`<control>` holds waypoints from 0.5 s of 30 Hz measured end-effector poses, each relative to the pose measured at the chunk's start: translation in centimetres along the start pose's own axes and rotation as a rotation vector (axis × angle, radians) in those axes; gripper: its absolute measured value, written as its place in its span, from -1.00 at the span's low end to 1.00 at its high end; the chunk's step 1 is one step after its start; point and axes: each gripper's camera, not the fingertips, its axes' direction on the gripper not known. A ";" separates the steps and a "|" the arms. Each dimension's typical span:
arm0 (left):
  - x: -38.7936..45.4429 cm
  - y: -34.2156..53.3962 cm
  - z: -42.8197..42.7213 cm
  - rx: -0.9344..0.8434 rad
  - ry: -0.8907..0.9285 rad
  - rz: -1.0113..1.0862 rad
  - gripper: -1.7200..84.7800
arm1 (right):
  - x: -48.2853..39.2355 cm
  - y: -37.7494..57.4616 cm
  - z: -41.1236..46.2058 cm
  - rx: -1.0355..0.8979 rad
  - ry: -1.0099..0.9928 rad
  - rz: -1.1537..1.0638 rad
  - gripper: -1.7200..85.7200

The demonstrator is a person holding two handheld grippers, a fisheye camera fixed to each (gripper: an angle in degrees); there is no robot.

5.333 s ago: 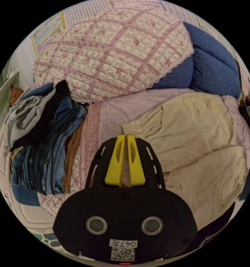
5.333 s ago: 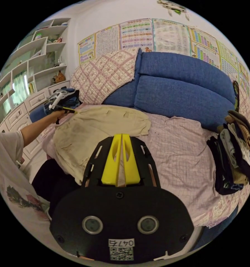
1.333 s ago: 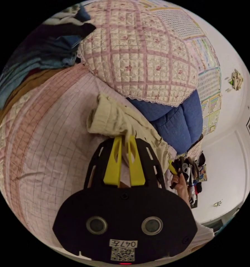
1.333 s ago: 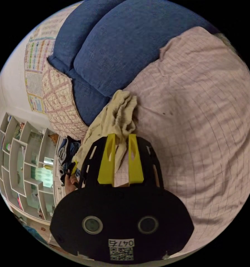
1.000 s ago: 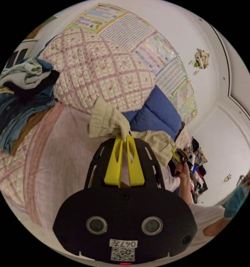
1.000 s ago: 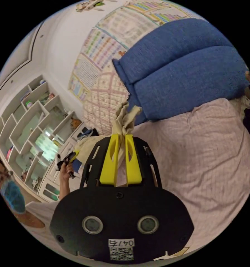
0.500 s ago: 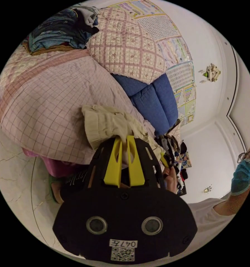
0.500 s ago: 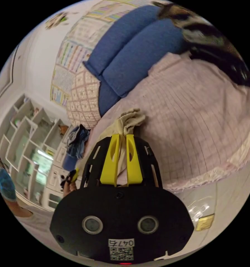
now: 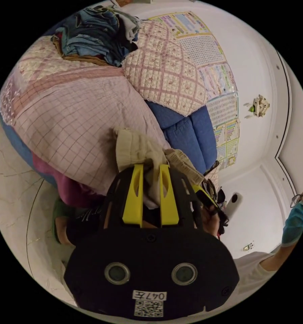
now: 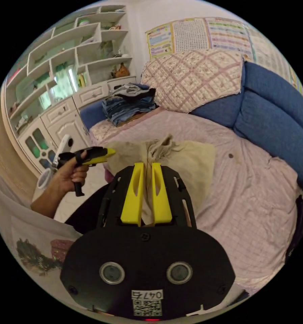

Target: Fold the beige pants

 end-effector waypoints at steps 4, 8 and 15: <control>12.1 -0.7 -2.8 0.024 -0.367 0.485 -0.96 | 0.5 -7.0 -6.7 0.187 -0.025 0.119 -0.94; 15.2 2.1 -6.3 0.082 -0.489 0.596 -0.98 | -1.9 -12.8 -10.9 0.346 -0.006 0.204 -0.94; -0.6 3.4 -13.4 -0.072 -0.166 0.053 -0.98 | -13.4 -22.8 -4.6 0.079 -0.112 -0.099 -0.94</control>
